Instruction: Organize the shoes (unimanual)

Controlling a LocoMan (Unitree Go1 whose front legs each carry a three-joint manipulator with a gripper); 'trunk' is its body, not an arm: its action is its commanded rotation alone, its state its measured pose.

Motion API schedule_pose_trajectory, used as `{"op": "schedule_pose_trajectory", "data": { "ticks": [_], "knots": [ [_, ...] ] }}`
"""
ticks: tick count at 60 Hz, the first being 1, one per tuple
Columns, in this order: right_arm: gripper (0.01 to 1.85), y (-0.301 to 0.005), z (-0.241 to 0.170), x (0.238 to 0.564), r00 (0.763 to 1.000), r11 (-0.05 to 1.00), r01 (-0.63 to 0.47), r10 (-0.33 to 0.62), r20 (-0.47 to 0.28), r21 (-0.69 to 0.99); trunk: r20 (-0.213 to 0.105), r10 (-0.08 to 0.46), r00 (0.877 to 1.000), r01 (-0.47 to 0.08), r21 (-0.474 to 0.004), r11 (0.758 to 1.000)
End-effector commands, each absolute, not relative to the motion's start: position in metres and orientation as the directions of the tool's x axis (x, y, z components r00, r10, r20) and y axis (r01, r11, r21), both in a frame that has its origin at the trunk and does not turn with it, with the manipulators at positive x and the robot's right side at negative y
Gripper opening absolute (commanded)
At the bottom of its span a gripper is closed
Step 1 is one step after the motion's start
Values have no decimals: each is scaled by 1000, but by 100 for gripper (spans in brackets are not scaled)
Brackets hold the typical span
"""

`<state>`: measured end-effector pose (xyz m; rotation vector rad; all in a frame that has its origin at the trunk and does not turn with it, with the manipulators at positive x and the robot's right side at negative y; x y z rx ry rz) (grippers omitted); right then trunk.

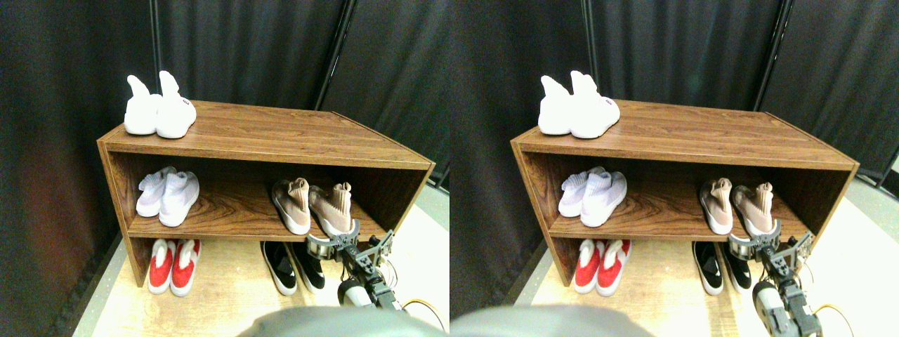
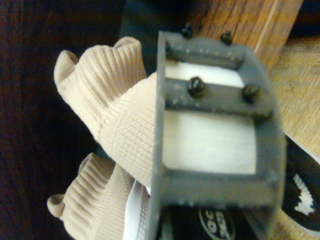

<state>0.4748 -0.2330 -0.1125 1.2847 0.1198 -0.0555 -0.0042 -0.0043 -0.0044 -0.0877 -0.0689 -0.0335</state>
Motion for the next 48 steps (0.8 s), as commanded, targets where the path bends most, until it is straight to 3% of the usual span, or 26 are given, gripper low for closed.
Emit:
{"op": "schedule_pose_trajectory", "data": {
  "ticks": [1,23,29,48],
  "knots": [
    [131,-233,-113,479,994,283,102,16,-111,954,44,-20,999,24,-107,994],
    [134,-236,-111,478,993,275,104,24,-115,956,42,-21,999,26,-104,994],
    [126,-237,-106,468,995,269,77,43,-92,960,42,-21,999,26,-104,994],
    [126,-249,-88,430,997,253,12,66,-30,967,45,-28,999,33,-100,994]
  ]
}}
